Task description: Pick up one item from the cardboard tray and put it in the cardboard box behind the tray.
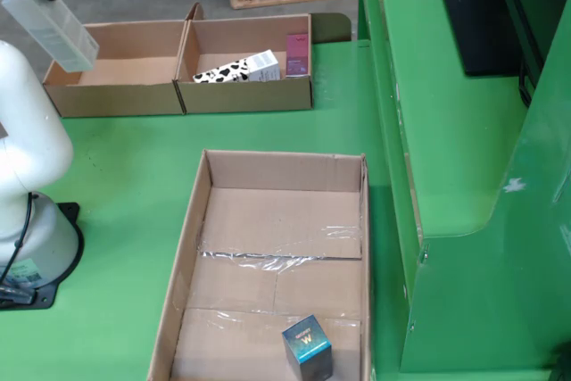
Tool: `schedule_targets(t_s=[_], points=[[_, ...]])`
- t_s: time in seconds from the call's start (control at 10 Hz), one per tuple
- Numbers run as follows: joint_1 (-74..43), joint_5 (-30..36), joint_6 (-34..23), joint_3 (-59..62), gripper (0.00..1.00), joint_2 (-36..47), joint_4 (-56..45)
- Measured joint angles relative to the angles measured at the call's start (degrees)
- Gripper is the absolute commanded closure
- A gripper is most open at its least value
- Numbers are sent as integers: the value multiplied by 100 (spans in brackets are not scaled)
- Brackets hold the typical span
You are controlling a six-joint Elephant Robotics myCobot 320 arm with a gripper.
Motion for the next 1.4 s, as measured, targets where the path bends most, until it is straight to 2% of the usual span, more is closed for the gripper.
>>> schedule_targets(t_s=[0.3,0.5,0.7,1.0,1.4], points=[[527,79,-255,0,100,-457,755],[35,167,-747,0,100,-993,1300],[-264,167,-950,-9,100,-1556,1854],[-282,167,-950,-27,100,-1626,2610],[-282,167,-950,-27,100,-1626,2636]])
